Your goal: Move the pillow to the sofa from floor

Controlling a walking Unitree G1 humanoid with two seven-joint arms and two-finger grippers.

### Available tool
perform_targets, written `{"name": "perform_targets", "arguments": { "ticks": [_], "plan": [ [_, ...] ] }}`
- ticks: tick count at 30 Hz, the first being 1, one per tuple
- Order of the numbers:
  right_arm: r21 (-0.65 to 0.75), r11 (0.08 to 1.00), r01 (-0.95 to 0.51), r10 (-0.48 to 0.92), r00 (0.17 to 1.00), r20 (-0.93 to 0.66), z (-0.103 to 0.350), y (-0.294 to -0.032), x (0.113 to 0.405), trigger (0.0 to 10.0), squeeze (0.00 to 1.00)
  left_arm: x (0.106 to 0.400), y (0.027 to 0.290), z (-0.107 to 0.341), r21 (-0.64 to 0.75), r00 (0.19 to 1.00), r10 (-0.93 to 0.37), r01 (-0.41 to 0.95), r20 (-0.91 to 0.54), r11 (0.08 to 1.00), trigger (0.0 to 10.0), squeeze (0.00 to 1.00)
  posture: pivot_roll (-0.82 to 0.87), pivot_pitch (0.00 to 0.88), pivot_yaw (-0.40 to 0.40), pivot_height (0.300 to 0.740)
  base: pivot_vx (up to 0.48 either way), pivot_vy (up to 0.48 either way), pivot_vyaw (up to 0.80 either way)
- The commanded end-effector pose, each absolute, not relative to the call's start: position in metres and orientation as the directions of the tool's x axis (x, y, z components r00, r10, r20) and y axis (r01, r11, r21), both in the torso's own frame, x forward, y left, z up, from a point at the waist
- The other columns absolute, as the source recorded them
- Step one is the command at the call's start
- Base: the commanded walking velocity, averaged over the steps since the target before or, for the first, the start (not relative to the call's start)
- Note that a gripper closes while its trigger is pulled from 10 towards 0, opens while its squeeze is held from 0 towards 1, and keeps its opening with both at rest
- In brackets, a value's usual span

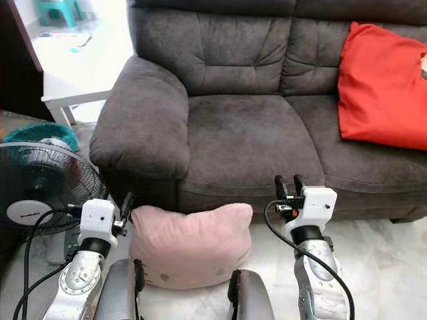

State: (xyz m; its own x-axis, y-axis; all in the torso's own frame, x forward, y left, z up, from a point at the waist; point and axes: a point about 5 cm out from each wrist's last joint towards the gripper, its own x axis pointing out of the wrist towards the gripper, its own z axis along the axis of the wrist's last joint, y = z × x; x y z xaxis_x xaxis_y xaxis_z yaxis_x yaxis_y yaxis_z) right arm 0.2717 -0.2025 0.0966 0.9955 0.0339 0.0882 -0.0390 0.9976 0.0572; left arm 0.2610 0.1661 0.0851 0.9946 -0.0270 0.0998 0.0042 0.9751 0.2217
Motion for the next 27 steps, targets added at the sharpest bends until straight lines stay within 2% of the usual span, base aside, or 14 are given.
{"name": "perform_targets", "arguments": {
  "ticks": [1,5,15,21,27],
  "plan": [
    [0.062,0.997,-0.043,0.038,0.996,0.081,0.096,-0.201,0.274,10.0,0.00,0.263,0.165,0.084,0.219,0.996,-0.028,0.009,0.086,0.976,10.0,0.00,0.03,0.050,-0.088,0.530,0.000,0.000,0.00],
    [0.059,0.997,-0.045,0.041,0.997,0.071,0.096,-0.201,0.275,10.0,0.00,0.264,0.166,0.084,0.218,0.996,-0.027,0.007,0.086,0.976,10.0,0.00,0.03,0.047,-0.087,0.526,0.000,0.000,0.00],
    [0.052,0.997,-0.051,0.047,0.997,0.068,0.094,-0.201,0.274,10.0,0.00,0.265,0.163,0.081,0.214,0.997,-0.030,0.014,0.075,0.977,10.0,0.00,0.03,0.043,-0.086,0.466,0.000,0.000,0.00],
    [0.037,0.998,-0.050,0.048,0.997,0.054,0.092,-0.201,0.274,10.0,0.00,0.265,0.163,0.078,0.214,0.998,-0.030,0.016,0.060,0.977,10.0,0.00,0.03,0.044,-0.088,0.466,0.000,0.000,0.00],
    [0.035,0.998,-0.052,0.051,0.998,0.040,0.089,-0.202,0.273,10.0,0.00,0.263,0.168,0.061,0.201,0.999,0.001,0.008,-0.045,0.979,10.0,0.00,0.02,0.046,-0.088,0.466,0.000,0.000,0.00]
  ]
}}
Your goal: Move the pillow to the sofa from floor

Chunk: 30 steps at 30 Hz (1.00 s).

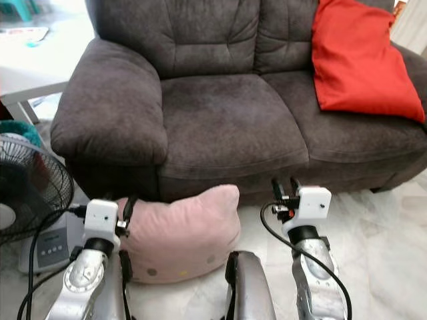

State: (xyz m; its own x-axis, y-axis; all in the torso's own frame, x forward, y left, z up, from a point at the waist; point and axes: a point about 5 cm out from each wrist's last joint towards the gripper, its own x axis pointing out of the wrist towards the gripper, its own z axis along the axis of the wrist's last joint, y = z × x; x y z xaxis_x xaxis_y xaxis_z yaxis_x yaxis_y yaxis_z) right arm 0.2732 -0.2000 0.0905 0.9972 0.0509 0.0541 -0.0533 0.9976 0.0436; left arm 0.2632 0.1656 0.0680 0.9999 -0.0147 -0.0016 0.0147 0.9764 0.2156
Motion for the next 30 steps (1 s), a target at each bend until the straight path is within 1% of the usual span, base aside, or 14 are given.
{"name": "perform_targets", "arguments": {
  "ticks": [1,9,12,15,20,23,24,25,28,30],
  "plan": [
    [0.035,0.998,-0.052,0.051,0.998,0.040,0.089,-0.202,0.273,10.0,0.00,0.263,0.168,0.061,0.201,0.999,0.001,0.008,-0.045,0.979,10.0,0.00,0.02,0.046,-0.088,0.466,0.000,0.000,0.00],
    [0.030,0.998,-0.053,0.052,0.998,0.038,0.088,-0.202,0.272,10.0,0.00,0.258,0.183,0.045,0.142,0.987,0.096,-0.078,-0.129,0.987,10.0,0.00,0.03,0.047,-0.085,0.466,0.000,0.000,0.00],
    [0.030,0.998,-0.055,0.054,0.998,0.040,0.088,-0.202,0.272,10.0,0.00,0.254,0.193,0.037,0.114,0.973,0.150,-0.132,-0.173,0.985,10.0,0.00,0.03,0.051,-0.085,0.466,0.000,0.000,0.00],
    [0.025,0.998,-0.055,0.054,0.998,0.034,0.088,-0.202,0.272,10.0,0.00,0.253,0.195,0.034,0.134,0.971,0.140,-0.115,-0.192,0.984,10.0,0.00,0.03,0.051,-0.085,0.466,0.000,0.000,0.00],
    [0.018,0.998,-0.053,0.053,0.998,0.028,0.087,-0.203,0.273,10.0,0.00,0.254,0.192,0.034,0.118,0.975,0.107,-0.085,-0.196,0.989,10.0,0.00,0.03,0.052,-0.086,0.466,0.000,0.000,0.00],
    [-0.010,0.998,-0.069,0.069,0.998,0.014,0.086,-0.201,0.272,10.0,0.00,0.256,0.187,0.035,0.093,0.977,0.091,-0.074,-0.192,0.993,10.0,0.00,0.03,0.052,-0.086,0.466,0.000,0.000,0.00],
    [-0.027,0.996,-0.080,0.080,0.997,0.011,0.086,-0.200,0.272,10.0,0.00,0.257,0.186,0.035,0.094,0.979,0.082,-0.065,-0.188,0.993,10.0,0.00,0.03,0.052,-0.086,0.466,0.000,0.000,0.80],
    [-0.037,0.996,-0.087,0.087,0.996,0.010,0.085,-0.199,0.272,10.0,0.00,0.257,0.185,0.035,0.096,0.980,0.075,-0.058,-0.186,0.994,10.0,0.00,0.03,0.052,-0.086,0.466,0.259,0.000,0.80],
    [-0.011,0.997,-0.073,0.073,0.997,0.023,0.086,-0.200,0.270,10.0,0.00,0.257,0.185,0.035,0.095,0.981,0.079,-0.063,-0.179,0.993,10.0,0.00,0.03,0.052,-0.085,0.466,0.406,0.000,0.71],
    [0.006,0.998,-0.057,0.057,0.998,0.028,0.086,-0.202,0.270,10.0,0.00,0.257,0.185,0.036,0.092,0.981,0.077,-0.061,-0.179,0.994,10.0,0.00,0.03,0.051,-0.084,0.466,0.469,0.000,0.00]
  ]
}}
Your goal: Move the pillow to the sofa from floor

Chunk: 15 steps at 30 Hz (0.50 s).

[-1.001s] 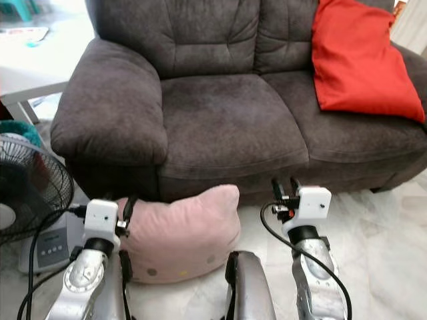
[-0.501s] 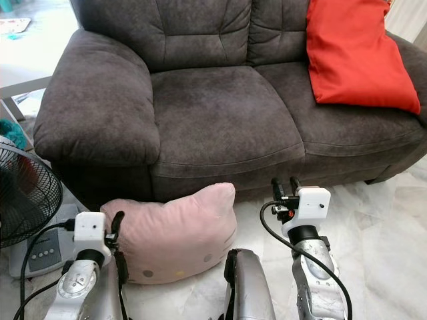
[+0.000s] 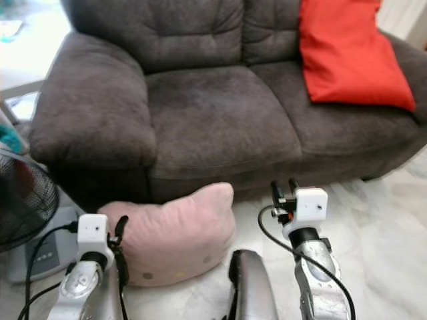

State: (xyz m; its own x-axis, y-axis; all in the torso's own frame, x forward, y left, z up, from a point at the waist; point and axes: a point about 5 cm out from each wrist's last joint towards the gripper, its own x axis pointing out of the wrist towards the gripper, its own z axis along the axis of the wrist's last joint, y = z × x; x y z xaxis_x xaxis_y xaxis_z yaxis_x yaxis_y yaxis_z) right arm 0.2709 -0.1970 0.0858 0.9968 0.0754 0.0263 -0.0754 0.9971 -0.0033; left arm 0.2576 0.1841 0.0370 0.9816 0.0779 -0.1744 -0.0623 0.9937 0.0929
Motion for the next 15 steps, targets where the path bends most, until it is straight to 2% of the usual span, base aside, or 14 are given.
{"name": "perform_targets", "arguments": {
  "ticks": [1,11,15],
  "plan": [
    [0.002,0.998,-0.060,0.060,0.998,0.027,0.0864,-0.2021,0.2704,10.0,0.00,0.2571,0.1841,0.0357,0.087,0.982,0.066,-0.051,-0.178,0.995,10.0,0.00,0.03,0.051,-0.084,0.466,0.472,0.000,0.00],
    [-0.030,0.996,-0.085,0.085,0.996,0.016,0.0856,-0.1984,0.2711,10.0,0.00,0.2581,0.1804,0.0360,0.085,0.984,0.042,-0.028,-0.173,0.996,10.0,0.00,0.03,0.051,-0.084,0.466,0.471,0.000,0.00],
    [-0.034,0.995,-0.094,0.094,0.995,0.017,0.0853,-0.1969,0.2705,10.0,0.00,0.2591,0.1779,0.0372,0.075,0.986,0.028,-0.016,-0.163,0.997,10.0,0.00,0.03,0.052,-0.083,0.466,0.411,0.000,0.80]
  ]
}}
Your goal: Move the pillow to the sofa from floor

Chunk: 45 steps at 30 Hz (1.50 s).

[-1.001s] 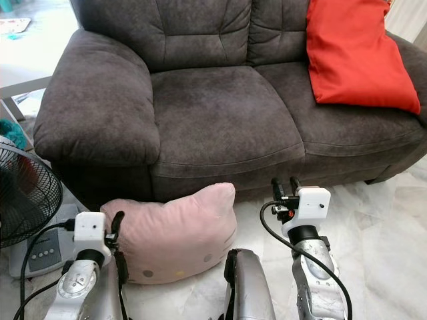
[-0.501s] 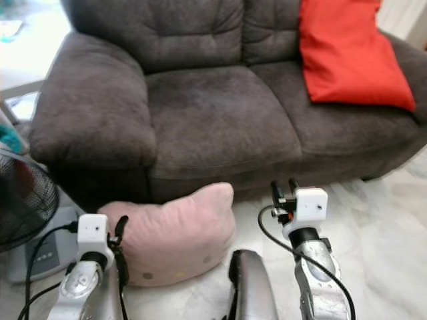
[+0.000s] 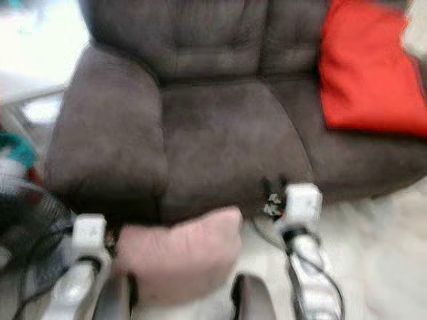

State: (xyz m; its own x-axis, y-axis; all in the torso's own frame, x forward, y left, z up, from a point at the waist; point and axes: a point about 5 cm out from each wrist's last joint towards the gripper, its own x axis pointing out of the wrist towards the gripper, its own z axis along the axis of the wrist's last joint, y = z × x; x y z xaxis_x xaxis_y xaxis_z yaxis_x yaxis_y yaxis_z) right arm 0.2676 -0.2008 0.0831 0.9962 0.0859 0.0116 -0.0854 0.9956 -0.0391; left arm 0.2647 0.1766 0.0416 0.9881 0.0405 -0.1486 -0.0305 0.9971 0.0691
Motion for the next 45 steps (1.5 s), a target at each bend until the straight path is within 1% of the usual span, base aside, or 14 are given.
{"name": "perform_targets", "arguments": {
  "ticks": [1,4,10,12,15,18,23,24,26,27,33,35,39,45],
  "plan": [
    [-0.027,0.995,-0.092,0.093,0.996,0.017,0.085,-0.197,0.270,10.0,0.00,0.259,0.177,0.037,0.074,0.986,0.021,-0.009,-0.164,0.997,10.0,0.00,0.03,0.052,-0.083,0.466,0.000,0.000,0.80],
    [-0.019,0.996,-0.090,0.090,0.996,0.013,0.084,-0.198,0.269,10.0,0.00,0.259,0.175,0.034,0.070,0.984,-0.003,0.016,-0.180,0.997,10.0,0.00,0.03,0.053,-0.083,0.466,0.000,0.000,0.27],
    [-0.013,0.996,-0.093,0.094,0.996,0.005,0.082,-0.198,0.269,10.0,0.00,0.253,0.176,0.018,0.085,0.962,-0.016,0.041,-0.274,0.996,10.0,0.00,0.03,0.055,-0.084,0.466,0.000,0.000,0.00],
    [-0.010,0.995,-0.097,0.097,0.995,0.004,0.082,-0.199,0.269,10.0,0.00,0.251,0.181,0.009,0.080,0.941,-0.004,0.034,-0.339,0.996,10.0,0.00,0.03,0.057,-0.084,0.466,0.000,0.000,0.00],
    [-0.010,0.995,-0.098,0.098,0.995,0.004,0.082,-0.199,0.269,10.0,0.00,0.250,0.184,0.005,0.074,0.928,-0.002,0.032,-0.372,0.997,10.0,0.00,0.03,0.059,-0.085,0.466,0.000,0.000,0.00],
    [-0.010,0.995,-0.101,0.101,0.995,0.002,0.082,-0.199,0.268,10.0,0.00,0.246,0.190,-0.008,0.088,0.893,0.010,0.033,-0.450,0.996,10.0,0.00,0.03,0.061,-0.086,0.466,0.000,0.000,0.00],
    [-0.010,0.995,-0.103,0.103,0.995,0.004,0.083,-0.200,0.267,10.0,0.00,0.249,0.200,-0.009,0.100,0.888,0.055,-0.010,-0.457,0.995,10.0,0.00,0.02,0.066,-0.092,0.466,0.000,0.000,0.00],
    [-0.011,0.994,-0.105,0.105,0.994,0.005,0.084,-0.200,0.268,10.0,0.00,0.254,0.204,-0.007,0.104,0.888,0.067,-0.022,-0.454,0.994,10.0,0.74,0.03,0.069,-0.096,0.466,0.000,0.000,0.00],
    [-0.012,0.994,-0.107,0.107,0.994,0.005,0.084,-0.200,0.268,10.0,0.00,0.256,0.206,-0.006,0.113,0.890,0.067,-0.017,-0.452,0.993,10.0,0.74,0.03,0.070,-0.096,0.466,0.000,0.000,0.00],
    [-0.013,0.994,-0.110,0.110,0.994,0.006,0.085,-0.200,0.268,10.0,0.00,0.260,0.208,-0.006,0.111,0.886,0.065,-0.016,-0.459,0.994,10.0,1.00,0.02,0.072,-0.100,0.466,0.000,0.000,0.00],
    [-0.019,0.993,-0.116,0.116,0.993,0.008,0.088,-0.202,0.268,10.0,0.00,0.278,0.219,0.005,0.120,0.891,0.077,-0.025,-0.447,0.992,10.0,1.00,0.01,0.079,-0.114,0.466,0.000,0.000,0.00],
    [-0.026,0.992,-0.120,0.120,0.993,0.004,0.088,-0.204,0.268,10.0,0.00,0.287,0.225,0.013,0.094,0.898,0.075,-0.037,-0.434,0.995,10.0,1.00,0.01,0.082,-0.123,0.466,0.000,0.000,0.00],
    [-0.034,0.991,-0.126,0.126,0.992,0.002,0.090,-0.206,0.269,10.0,0.00,0.293,0.226,0.015,0.071,0.893,0.045,-0.015,-0.447,0.997,10.0,1.00,-0.01,0.085,-0.129,0.466,0.000,0.000,0.00],
    [-0.045,0.990,-0.135,0.135,0.991,0.004,0.094,-0.207,0.270,10.0,0.00,0.298,0.227,0.017,0.017,0.896,0.029,-0.023,-0.444,1.000,10.0,1.00,-0.01,0.091,-0.139,0.466,0.000,0.000,0.00]
  ]
}}
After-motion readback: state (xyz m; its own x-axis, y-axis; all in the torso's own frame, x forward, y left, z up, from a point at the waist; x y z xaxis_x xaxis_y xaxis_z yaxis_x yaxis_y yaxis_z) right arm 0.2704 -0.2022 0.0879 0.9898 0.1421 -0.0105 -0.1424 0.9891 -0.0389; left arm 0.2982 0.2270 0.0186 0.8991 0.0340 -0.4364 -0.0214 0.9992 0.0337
